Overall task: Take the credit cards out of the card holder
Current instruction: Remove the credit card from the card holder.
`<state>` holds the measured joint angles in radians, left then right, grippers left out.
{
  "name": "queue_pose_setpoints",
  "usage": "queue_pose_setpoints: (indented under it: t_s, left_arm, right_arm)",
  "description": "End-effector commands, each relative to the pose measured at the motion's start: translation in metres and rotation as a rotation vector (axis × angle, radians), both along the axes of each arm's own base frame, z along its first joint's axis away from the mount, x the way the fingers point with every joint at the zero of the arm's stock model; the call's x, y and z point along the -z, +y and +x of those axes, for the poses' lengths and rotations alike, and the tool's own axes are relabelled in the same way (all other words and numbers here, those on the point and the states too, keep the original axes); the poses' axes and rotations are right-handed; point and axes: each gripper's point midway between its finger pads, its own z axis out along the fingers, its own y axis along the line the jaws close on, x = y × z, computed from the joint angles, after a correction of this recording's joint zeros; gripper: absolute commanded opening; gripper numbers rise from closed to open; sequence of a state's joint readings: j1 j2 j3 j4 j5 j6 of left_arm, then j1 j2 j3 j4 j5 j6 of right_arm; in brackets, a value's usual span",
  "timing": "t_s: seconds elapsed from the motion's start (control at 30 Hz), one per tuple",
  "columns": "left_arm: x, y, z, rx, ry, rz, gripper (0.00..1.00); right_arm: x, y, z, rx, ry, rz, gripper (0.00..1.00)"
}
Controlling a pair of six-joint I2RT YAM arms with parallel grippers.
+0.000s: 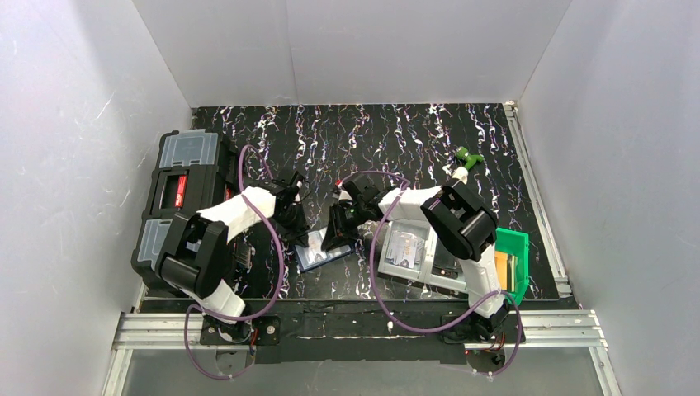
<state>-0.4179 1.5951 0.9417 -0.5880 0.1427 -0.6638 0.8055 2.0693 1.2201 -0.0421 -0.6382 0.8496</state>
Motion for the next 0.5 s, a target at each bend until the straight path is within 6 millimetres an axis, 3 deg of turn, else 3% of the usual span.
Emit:
queue_pose_setpoints:
  t_s: [0.0,0.47]
  left_arm:
    - [0.019,0.003,-0.005,0.003,0.038,0.027,0.07]
    - [0.021,-0.017,-0.001,0.017,0.059,-0.062,0.05]
  right_arm:
    - [-0.006,0.008,0.008,0.014,0.010,0.062,0.30]
    - [0.001,0.014,0.007,0.004,0.039,0.053,0.29]
